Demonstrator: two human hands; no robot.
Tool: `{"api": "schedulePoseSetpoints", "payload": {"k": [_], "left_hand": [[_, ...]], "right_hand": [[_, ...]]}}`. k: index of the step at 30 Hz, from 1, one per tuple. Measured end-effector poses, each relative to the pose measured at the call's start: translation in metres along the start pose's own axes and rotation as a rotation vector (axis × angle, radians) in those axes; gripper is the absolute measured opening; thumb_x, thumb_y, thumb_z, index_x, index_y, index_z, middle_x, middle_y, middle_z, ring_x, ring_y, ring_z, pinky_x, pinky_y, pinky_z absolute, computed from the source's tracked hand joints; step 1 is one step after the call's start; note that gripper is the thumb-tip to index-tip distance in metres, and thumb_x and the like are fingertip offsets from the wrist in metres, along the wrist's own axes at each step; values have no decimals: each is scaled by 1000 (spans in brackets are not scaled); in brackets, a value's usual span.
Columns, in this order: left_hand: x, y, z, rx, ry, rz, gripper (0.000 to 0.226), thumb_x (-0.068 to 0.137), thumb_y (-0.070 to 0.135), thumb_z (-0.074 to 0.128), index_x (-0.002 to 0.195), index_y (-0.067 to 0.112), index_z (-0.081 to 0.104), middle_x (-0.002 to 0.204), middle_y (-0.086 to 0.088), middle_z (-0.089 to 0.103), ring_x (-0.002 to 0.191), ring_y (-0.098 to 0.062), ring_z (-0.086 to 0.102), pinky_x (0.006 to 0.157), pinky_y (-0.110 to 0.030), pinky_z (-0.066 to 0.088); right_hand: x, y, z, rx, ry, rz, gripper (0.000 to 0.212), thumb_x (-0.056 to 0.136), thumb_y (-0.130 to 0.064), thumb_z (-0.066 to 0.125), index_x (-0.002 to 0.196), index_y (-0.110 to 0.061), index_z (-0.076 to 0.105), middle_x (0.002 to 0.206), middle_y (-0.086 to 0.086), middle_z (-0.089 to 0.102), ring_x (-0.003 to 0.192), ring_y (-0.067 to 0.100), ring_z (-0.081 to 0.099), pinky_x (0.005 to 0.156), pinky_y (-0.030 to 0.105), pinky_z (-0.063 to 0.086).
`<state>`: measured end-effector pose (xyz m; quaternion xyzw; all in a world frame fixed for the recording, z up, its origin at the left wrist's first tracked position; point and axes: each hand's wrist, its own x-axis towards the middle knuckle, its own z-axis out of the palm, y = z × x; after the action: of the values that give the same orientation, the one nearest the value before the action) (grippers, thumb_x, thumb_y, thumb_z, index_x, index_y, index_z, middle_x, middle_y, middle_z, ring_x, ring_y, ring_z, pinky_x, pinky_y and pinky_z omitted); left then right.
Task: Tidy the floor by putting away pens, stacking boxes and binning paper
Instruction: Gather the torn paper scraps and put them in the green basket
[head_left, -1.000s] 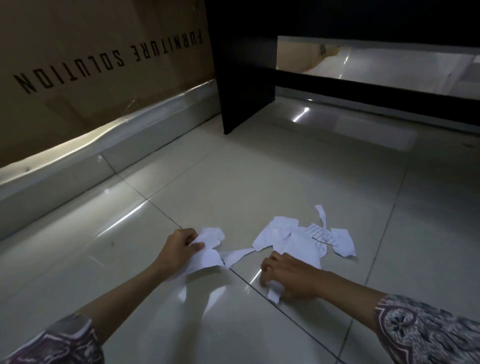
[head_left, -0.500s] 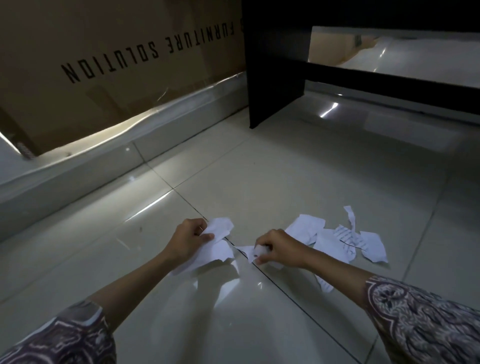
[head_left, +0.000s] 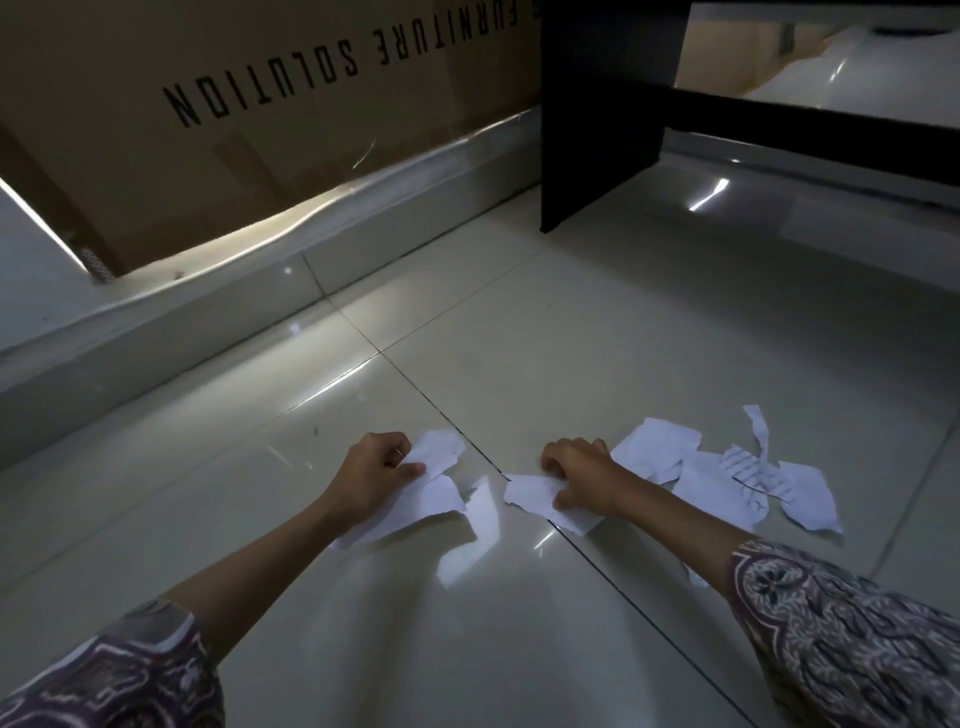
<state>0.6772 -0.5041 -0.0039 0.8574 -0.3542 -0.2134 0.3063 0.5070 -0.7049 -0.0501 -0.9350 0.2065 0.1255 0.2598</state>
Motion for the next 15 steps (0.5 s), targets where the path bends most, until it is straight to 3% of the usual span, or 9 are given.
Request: {"api": "schedulePoseSetpoints", "payload": {"k": [4,8,13,15], "left_hand": [[0,0,3,15,3,-12,43,80,7,63,52,19,34,53,5,33,52,-13,30,53,-26,24],[0,5,9,28,-4,-8,43,81,8,62,51,19,33,52,5,34,52,-12,32,52,-25,25],[3,17,17,-26,-18,27,44,80,6,64,50,17,33,52,4,33,51,-12,32,55,-24,26],[7,23,18,-62,-32,34,43,78,6,67,49,16,37,51,4,33,53,-13,32,56,-26,27]], "right_hand": [[3,-2,1,35,-29,13,18,78,-5,60,83,-17,48,81,-4,49,94,23,49,83,31,21],[1,-2,4,-6,-4,-20,19,79,-8,60,67,-17,48,84,-2,52,90,20,47,81,31,21],[-12,-1,-10,339,95,-84,10,78,-4,65,71,-9,60,63,-4,51,60,5,44,58,12,32],[-17,0,-24,493,177,-86,9,77,-5,70,73,-11,64,68,-1,58,63,6,49,62,13,37]]}}
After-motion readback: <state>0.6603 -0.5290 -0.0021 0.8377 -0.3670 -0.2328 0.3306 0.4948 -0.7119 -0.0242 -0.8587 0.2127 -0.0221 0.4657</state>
